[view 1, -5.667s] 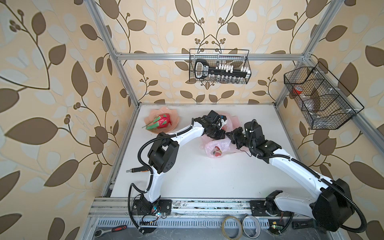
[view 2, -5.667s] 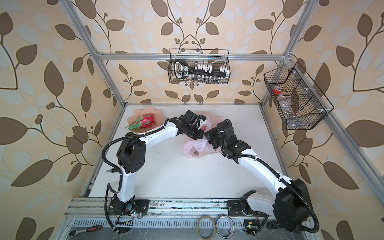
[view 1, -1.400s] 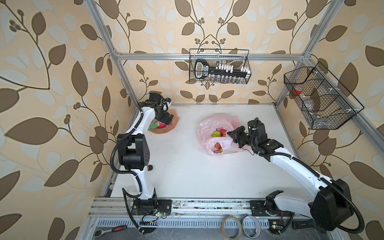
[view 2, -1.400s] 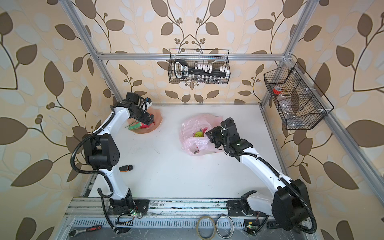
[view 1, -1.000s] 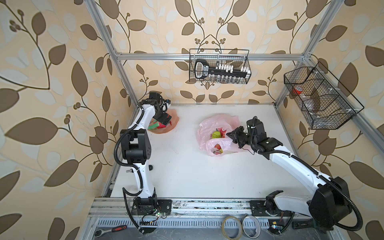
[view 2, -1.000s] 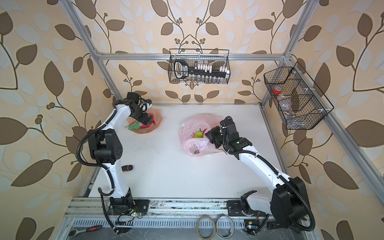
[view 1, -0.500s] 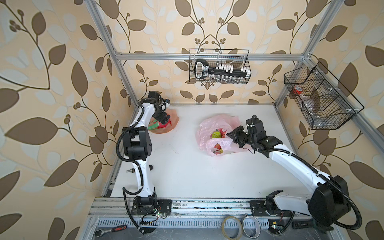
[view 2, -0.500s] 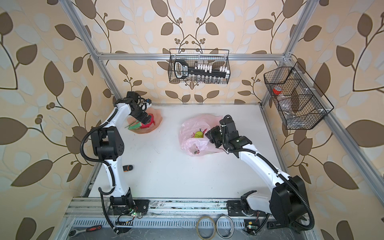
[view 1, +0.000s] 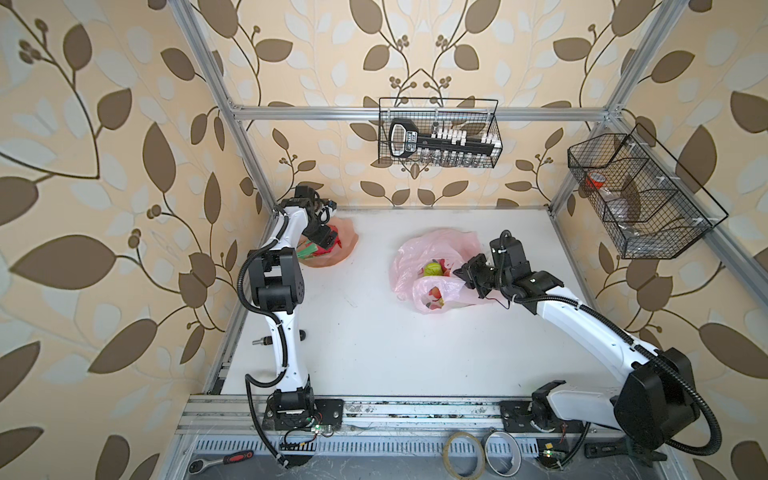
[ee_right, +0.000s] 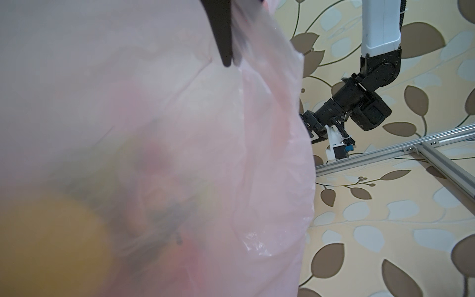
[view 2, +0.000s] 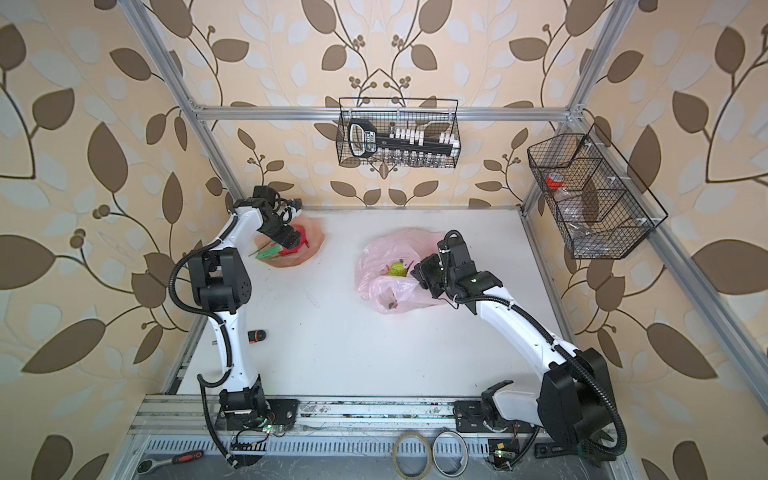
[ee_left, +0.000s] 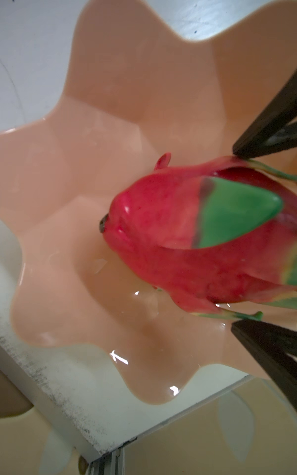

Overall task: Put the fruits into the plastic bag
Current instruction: 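Lower the left gripper onto the dragon fruit on the plate and close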

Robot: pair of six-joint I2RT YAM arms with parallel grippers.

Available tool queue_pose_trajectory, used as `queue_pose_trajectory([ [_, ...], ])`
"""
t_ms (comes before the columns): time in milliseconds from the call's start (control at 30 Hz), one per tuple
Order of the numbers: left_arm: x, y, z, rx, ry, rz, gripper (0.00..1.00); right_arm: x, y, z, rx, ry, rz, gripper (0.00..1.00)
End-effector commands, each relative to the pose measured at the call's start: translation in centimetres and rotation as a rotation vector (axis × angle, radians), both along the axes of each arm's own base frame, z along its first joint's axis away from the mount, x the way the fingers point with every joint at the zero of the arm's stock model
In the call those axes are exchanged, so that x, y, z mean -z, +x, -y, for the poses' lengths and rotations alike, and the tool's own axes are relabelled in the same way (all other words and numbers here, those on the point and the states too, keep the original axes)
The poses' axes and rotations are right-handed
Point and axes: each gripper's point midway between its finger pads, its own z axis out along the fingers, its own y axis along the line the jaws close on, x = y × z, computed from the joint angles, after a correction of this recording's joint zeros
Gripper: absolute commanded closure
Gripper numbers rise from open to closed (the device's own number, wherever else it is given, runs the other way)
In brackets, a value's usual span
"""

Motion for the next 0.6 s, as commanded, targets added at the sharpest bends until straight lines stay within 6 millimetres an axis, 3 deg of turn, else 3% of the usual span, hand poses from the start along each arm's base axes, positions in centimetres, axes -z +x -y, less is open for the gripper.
queue_pose_trajectory([
  [0, 0.0, 0.6, 0.0, 0.034, -0.006, 0.009, 0.01, -0.3, 0.4, 0.2, 0.014, -0.015, -0.002, 1.0],
  [567, 4.3, -0.8, 0.7, -0.02, -0.087, -0.117, 0.01, -0.2, 1.0, -0.1, 0.012, -0.011, -0.001, 1.0],
])
